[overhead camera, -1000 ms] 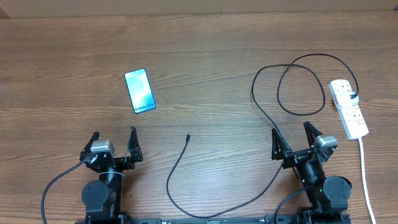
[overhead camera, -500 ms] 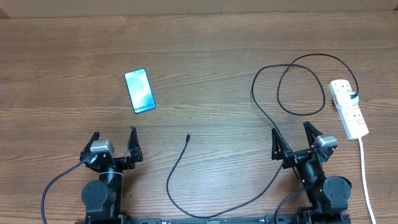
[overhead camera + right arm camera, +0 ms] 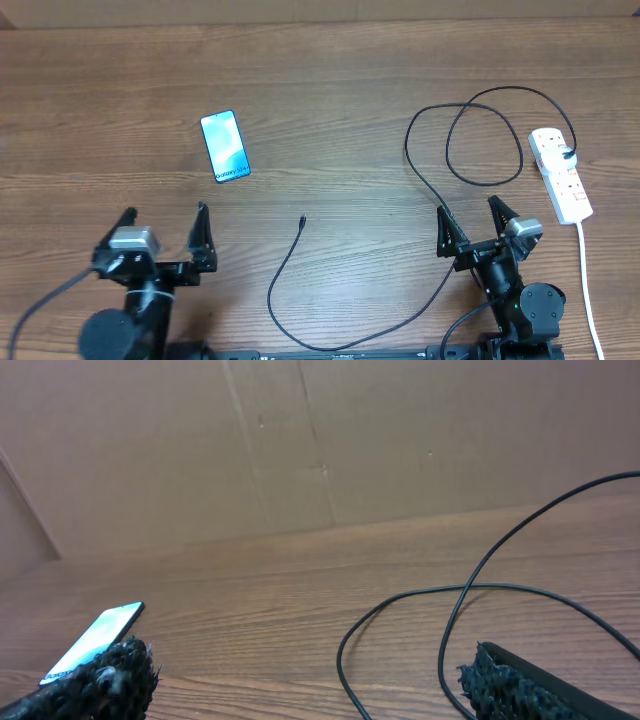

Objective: Plug charger to phone and switch on socket
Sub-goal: 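Raise the left arm and move the left gripper over the phone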

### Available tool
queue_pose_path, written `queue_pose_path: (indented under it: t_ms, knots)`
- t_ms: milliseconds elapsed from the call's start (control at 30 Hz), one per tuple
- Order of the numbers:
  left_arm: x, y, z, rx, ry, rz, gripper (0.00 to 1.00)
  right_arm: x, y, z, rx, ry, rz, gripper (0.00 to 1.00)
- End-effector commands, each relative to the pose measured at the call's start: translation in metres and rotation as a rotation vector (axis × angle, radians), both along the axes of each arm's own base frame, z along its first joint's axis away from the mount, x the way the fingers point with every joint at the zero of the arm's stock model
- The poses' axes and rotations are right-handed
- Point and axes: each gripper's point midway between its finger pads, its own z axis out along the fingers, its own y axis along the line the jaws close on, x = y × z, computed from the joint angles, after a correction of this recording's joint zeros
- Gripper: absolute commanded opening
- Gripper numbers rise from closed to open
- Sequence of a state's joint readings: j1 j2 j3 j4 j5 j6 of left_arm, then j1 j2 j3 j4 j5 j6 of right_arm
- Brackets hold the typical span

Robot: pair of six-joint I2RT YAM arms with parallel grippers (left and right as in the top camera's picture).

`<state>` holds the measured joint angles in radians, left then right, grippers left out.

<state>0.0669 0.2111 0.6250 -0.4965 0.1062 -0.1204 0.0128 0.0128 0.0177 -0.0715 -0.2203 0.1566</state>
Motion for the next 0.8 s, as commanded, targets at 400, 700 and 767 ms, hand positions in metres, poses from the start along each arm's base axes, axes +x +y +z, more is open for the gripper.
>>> queue_pose_path:
  t_ms: [400, 700, 767]
  knots:
    - [0.029, -0.045, 0.067, -0.122, 0.579, -0.276, 1.00, 0.001, -0.003, -0.001, -0.005, -0.006, -0.017, 1.00]
    - [0.057, -0.047, -0.010, -0.246, 1.040, -0.267, 1.00, 0.001, -0.003, -0.001, -0.005, -0.006, -0.017, 1.00]
    - [0.061, -0.047, -0.027, -0.267, 1.128, -0.263, 1.00, 0.001, -0.003, -0.001, -0.005, -0.006, -0.017, 1.00]
